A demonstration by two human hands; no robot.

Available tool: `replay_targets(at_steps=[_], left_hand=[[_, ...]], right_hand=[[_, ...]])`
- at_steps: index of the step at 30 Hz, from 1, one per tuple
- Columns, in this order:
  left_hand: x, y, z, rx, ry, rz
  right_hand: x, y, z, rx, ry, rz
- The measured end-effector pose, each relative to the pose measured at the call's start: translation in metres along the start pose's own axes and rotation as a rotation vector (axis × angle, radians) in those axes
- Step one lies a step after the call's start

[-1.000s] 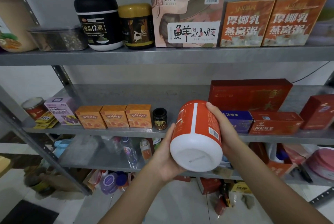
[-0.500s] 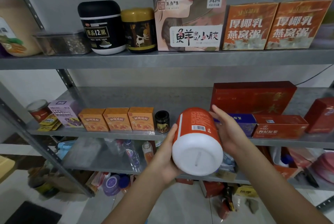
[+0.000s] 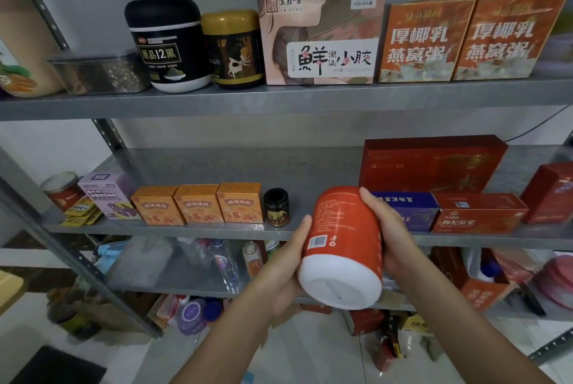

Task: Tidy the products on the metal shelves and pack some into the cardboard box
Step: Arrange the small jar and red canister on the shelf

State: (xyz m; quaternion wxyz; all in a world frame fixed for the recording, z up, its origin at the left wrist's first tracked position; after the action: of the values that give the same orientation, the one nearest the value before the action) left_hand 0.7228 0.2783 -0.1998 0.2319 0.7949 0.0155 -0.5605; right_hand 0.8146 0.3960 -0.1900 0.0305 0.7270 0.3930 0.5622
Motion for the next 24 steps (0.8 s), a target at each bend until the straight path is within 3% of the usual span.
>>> replay_targets(at_steps=[3, 7, 13, 16, 20, 24], left_hand=[[-0.004, 0.003, -0.010, 0.059, -0.039, -0.027], [-0.004, 0.000, -0.011, 0.071, 0.018, -0.121], [-0.008, -0.002, -0.012, 0.078, 0.155, -0.157], [-0.001, -0.005, -0.018, 0.127, 0.047, -0.136], [-0.010, -0.008, -0.018, 0.150, -0.194, -0.177], [-0.023, -0.013, -0.028, 0.145, -0.374, -0.300]], right_hand=[[0.013, 0.004, 0.004, -0.109, 0.106, 0.111], [0.030, 0.013, -0.003, -0.038, 0.187, 0.190], [0.017, 0.011, 0.007, 0.134, -0.167, 0.004], [0.000, 0.011, 0.002, 0.169, -0.199, -0.079], [0.000, 0.011, 0.010, 0.097, -0.188, -0.036], [0.032, 0.023, 0.016, -0.066, 0.008, 0.251]])
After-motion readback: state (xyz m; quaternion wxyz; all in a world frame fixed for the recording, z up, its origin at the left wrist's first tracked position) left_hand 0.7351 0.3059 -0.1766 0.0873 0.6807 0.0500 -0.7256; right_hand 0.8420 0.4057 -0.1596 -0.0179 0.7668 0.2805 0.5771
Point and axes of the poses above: each hand's wrist, its own y-axis away from the middle knuckle, its own z-axis out of the back of the hand, x = y × z, the point moved 10 cm from there along -y, towards the middle knuckle, and after that the axes turned 9 degrees about -z, right-handed, at the moved point
